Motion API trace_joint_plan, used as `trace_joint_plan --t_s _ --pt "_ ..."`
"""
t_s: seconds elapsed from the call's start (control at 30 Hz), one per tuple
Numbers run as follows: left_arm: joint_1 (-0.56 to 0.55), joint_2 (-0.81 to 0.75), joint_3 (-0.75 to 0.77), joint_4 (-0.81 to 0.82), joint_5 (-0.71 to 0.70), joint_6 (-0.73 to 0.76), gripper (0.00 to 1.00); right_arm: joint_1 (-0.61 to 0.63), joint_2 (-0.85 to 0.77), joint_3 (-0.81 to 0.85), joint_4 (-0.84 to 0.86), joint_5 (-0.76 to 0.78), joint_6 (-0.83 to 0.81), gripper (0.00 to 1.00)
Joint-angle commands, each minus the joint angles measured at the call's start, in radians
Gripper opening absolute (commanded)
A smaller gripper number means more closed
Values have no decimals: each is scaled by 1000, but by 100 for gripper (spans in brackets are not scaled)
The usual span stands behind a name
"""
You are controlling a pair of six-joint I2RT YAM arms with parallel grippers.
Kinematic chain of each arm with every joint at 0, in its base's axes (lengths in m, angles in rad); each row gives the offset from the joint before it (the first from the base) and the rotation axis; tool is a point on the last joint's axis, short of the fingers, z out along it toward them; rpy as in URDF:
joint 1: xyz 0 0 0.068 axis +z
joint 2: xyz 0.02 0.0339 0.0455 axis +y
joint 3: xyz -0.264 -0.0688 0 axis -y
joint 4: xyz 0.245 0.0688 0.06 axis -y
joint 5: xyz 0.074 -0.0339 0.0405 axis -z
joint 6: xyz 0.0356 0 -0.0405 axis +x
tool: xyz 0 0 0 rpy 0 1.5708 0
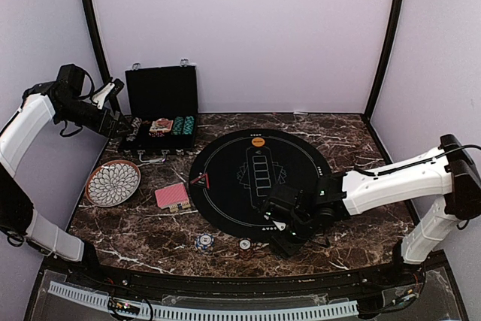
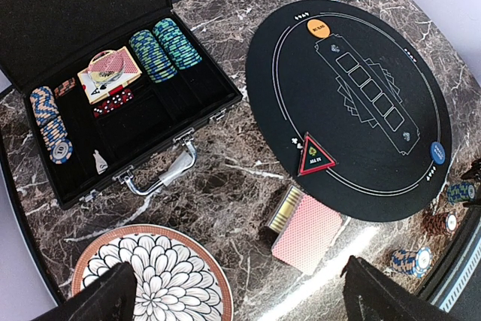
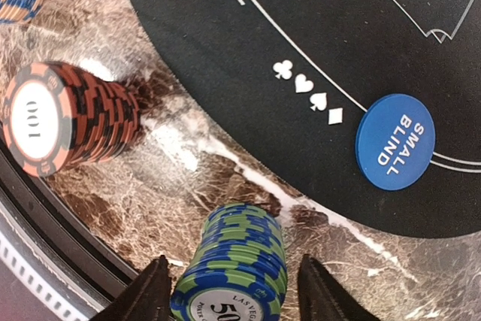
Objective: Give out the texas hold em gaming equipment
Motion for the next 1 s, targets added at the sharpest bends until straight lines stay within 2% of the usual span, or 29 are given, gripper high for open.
trace_joint_plan --t_s 0.0,0.2,0.63,0.8,0.97 --pt "-4 -35 12 -16 18 4 99 6 4 6 11 18 5 52" --pt "-4 -33 12 -14 16 2 99 6 -1 13 1 20 6 43" --pt "-5 -39 12 -15 10 5 99 5 -14 52 -40 26 1 12" --pt "-4 -40 13 -17 10 5 99 -9 -29 122 -89 46 -8 9" --pt "-4 -38 17 -17 11 6 99 -73 -27 213 -131 68 -22 6"
